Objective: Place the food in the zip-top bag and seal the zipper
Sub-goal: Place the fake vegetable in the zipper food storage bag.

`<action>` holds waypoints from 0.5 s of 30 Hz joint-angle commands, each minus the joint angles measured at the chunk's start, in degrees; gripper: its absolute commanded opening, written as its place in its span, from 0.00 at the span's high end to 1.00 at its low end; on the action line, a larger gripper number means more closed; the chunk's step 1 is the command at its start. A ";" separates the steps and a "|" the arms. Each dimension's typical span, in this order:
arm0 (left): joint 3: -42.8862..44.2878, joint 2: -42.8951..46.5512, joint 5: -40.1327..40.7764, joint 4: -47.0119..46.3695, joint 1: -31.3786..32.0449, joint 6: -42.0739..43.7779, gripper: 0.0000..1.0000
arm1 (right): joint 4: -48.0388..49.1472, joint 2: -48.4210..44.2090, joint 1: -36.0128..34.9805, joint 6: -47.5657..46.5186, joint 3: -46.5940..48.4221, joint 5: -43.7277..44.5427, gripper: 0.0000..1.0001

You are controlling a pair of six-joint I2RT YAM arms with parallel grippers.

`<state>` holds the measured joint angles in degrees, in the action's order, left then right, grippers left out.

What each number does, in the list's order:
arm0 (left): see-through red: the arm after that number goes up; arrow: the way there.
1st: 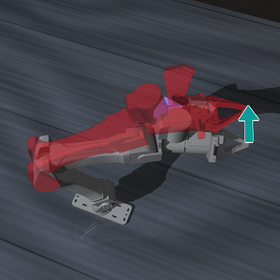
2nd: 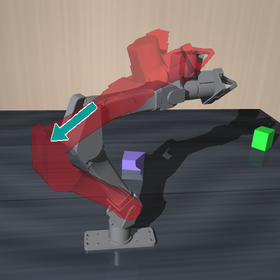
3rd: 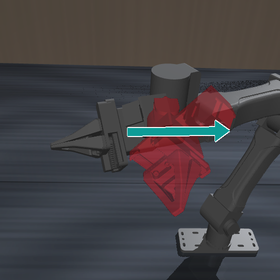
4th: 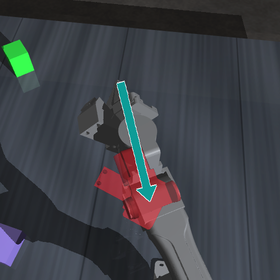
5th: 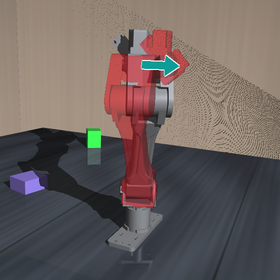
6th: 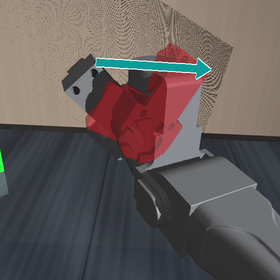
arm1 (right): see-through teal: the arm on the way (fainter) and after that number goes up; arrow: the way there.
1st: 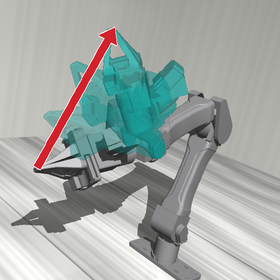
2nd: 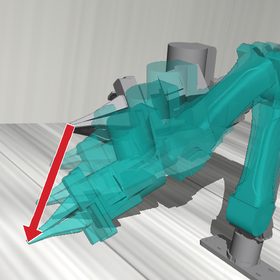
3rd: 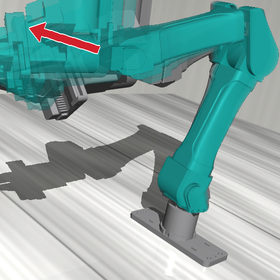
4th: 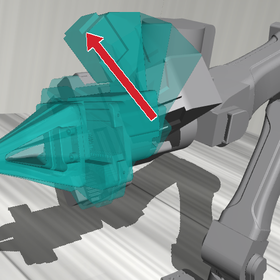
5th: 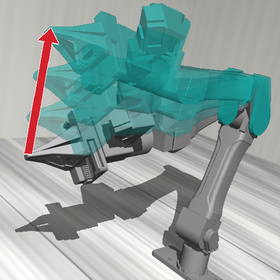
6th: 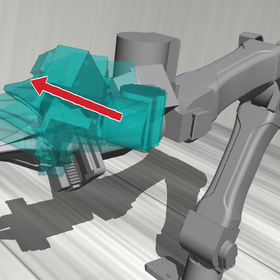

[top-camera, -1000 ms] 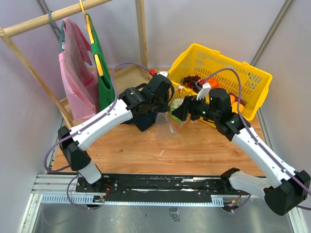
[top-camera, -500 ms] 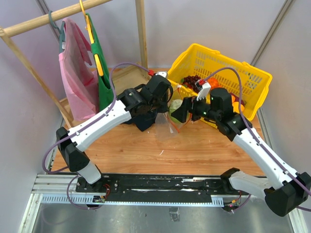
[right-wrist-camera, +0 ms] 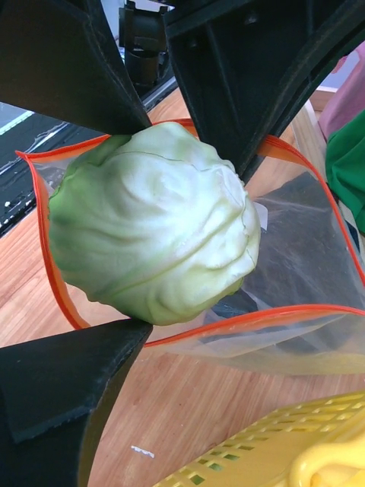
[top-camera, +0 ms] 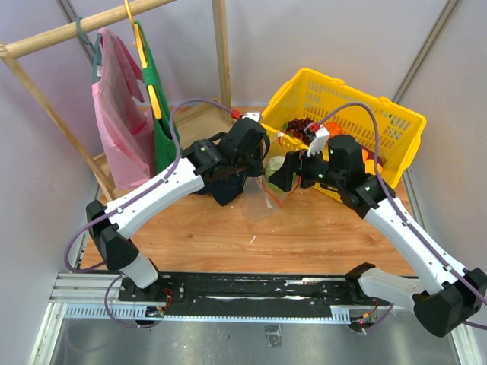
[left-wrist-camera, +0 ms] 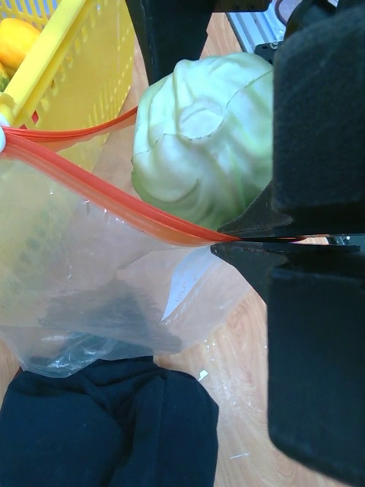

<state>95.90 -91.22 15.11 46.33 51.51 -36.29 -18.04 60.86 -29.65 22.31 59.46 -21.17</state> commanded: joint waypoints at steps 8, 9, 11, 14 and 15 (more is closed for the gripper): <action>-1.24 2.36 -0.78 -2.55 0.09 -0.62 1.00 | -1.94 4.23 -1.03 0.58 5.11 -2.47 0.01; -1.35 2.45 -0.52 -2.56 0.09 -0.66 1.00 | -2.75 4.65 -1.03 0.54 5.76 -2.14 0.02; -1.69 2.63 -0.43 -2.68 0.02 -0.77 1.00 | -4.87 5.60 -1.05 0.35 7.03 -0.72 0.01; -2.31 2.94 -0.65 -3.08 -0.22 -0.93 1.00 | -6.38 6.18 -1.11 -0.31 8.12 -1.11 0.01; -2.48 3.14 -0.67 -3.20 -0.33 -1.04 1.00 | -7.15 6.35 -1.18 -0.46 8.45 -0.37 0.01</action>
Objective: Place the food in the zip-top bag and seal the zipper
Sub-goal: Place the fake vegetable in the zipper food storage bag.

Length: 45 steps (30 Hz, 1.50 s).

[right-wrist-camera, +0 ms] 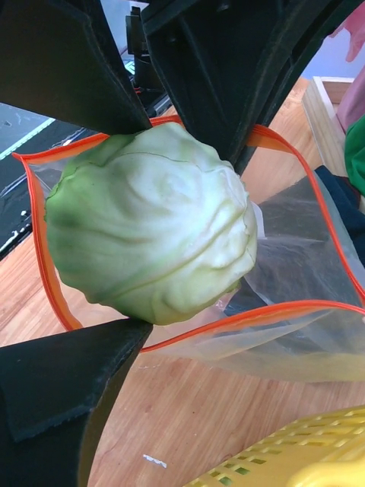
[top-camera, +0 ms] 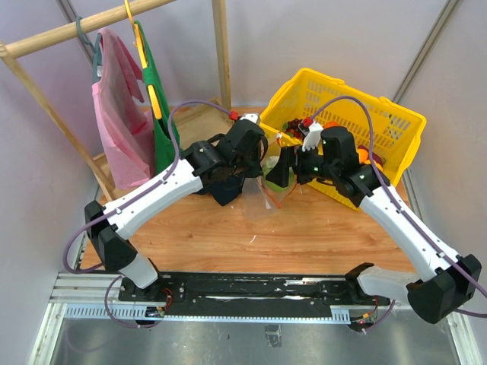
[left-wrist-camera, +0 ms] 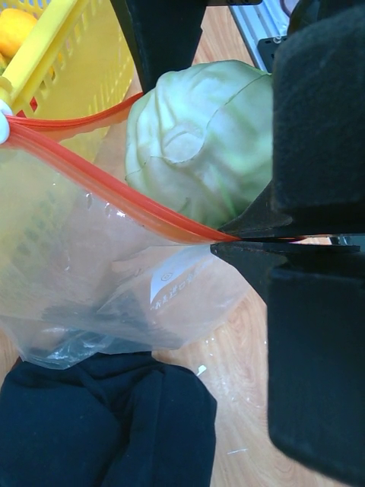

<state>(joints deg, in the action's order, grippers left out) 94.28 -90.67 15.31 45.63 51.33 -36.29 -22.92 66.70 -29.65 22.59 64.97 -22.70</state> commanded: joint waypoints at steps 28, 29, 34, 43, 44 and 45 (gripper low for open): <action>-4.36 4.40 -6.37 -5.92 -0.88 -1.84 1.00 | 3.85 1.73 -4.88 -3.05 1.21 -0.88 0.01; -4.48 4.29 -6.63 -5.95 -0.88 -1.85 1.00 | 4.42 1.61 -4.85 -2.87 0.95 -1.27 0.01; -5.12 4.69 -6.03 -5.90 -0.88 -1.94 1.00 | 4.58 0.96 -4.82 -2.79 0.86 -1.06 0.02; -5.17 4.86 -5.21 -5.81 -0.97 -1.76 1.00 | 2.90 -2.22 -4.83 -2.92 2.30 -0.79 0.02; -5.14 4.88 -5.14 -5.80 -0.97 -1.72 1.00 | 1.96 -2.57 -4.81 -3.35 2.58 0.57 0.01; -5.16 4.96 -5.12 -5.81 -0.97 -1.76 1.00 | 0.72 -3.07 -4.83 -3.83 2.76 2.18 0.01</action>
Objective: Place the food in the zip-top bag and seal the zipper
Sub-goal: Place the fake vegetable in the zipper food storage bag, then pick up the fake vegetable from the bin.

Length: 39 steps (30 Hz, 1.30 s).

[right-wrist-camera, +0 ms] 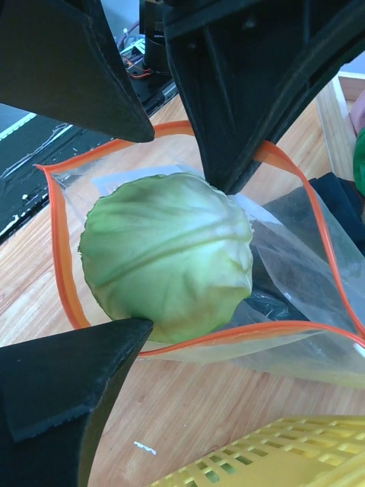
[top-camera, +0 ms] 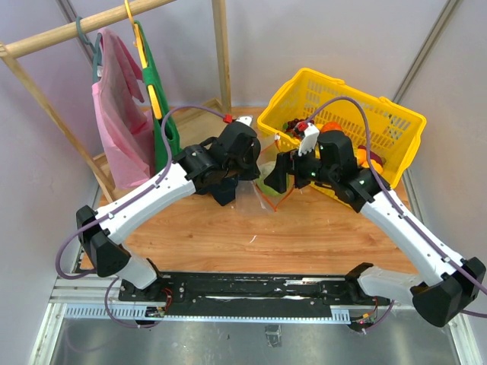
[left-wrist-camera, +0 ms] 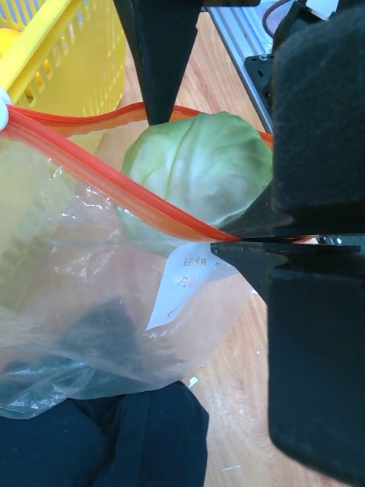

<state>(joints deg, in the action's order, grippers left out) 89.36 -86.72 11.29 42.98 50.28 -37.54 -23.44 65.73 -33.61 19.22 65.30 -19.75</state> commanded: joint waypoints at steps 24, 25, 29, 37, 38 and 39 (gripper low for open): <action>-1.21 2.24 -2.89 -4.05 -0.36 -0.93 1.00 | -4.01 4.58 -0.79 0.68 4.61 3.76 0.01; -1.28 2.38 -2.69 -3.98 -0.36 -0.95 1.00 | -3.86 4.57 -0.77 0.67 4.55 2.70 0.01; -1.62 2.97 -1.66 -3.61 -0.51 -0.92 1.00 | -1.60 1.55 -0.82 0.59 3.69 1.79 0.01; -1.89 2.96 -2.02 -3.91 -0.71 -0.82 1.00 | -6.53 -5.11 -0.77 -1.97 1.93 13.96 0.06; -1.97 3.08 -1.98 -3.88 -0.72 -0.80 1.00 | -7.18 -5.26 -0.84 -1.78 1.48 16.28 0.08; -2.04 3.13 -2.00 -3.85 -0.71 -0.84 1.00 | -7.71 -5.20 -0.82 -1.55 1.08 17.36 0.09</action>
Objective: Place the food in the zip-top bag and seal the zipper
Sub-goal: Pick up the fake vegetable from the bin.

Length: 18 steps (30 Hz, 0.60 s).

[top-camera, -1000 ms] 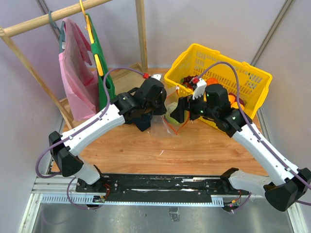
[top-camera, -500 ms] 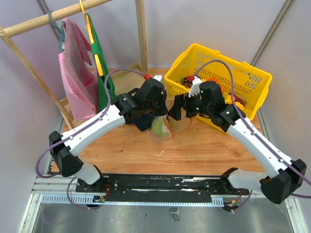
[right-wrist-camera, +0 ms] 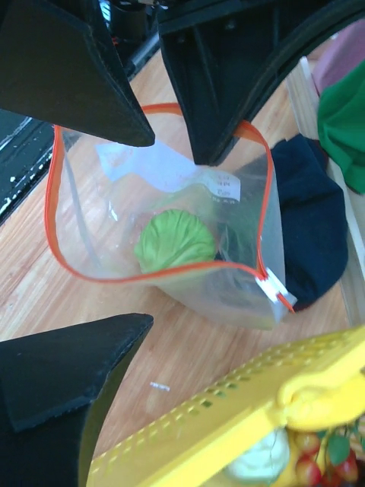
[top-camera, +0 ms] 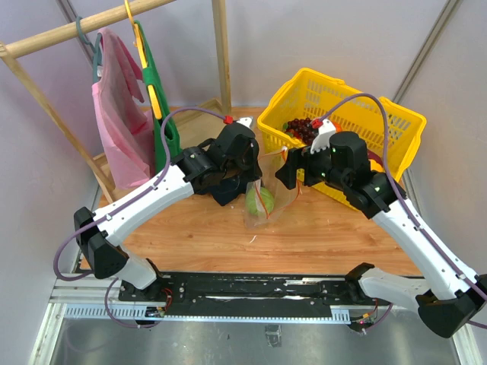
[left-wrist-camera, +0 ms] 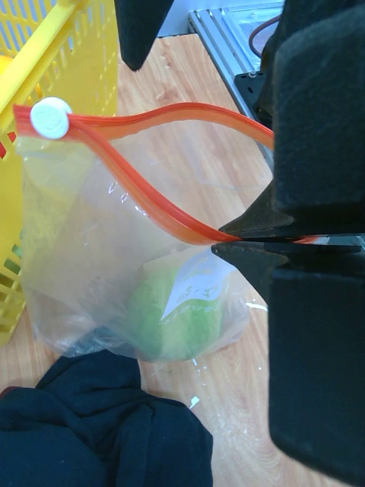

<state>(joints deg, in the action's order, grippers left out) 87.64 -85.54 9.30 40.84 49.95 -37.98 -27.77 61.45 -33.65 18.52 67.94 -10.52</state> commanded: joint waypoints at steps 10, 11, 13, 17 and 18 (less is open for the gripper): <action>-0.86 2.57 0.72 -1.07 -0.38 -0.60 1.00 | -1.64 3.35 -0.81 1.54 -3.60 5.34 0.39; -0.88 2.57 0.76 -0.96 -0.38 -0.60 1.00 | -2.02 3.61 -0.82 1.47 -3.22 5.46 0.46; -0.89 2.57 1.23 -0.57 -0.38 -0.53 1.00 | -2.77 3.68 -0.89 0.90 -2.31 5.76 0.63; -0.63 2.72 3.02 1.17 -0.47 -0.24 1.00 | -5.86 4.19 -0.98 -2.00 2.81 7.14 0.97; -0.70 2.86 3.36 1.63 -0.45 -0.13 1.00 | -6.88 4.54 -1.15 -2.74 4.36 7.68 0.99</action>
<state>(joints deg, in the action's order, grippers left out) 87.29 -84.79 10.22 41.36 49.93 -37.98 -31.62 65.65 -33.65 18.48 65.76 -4.80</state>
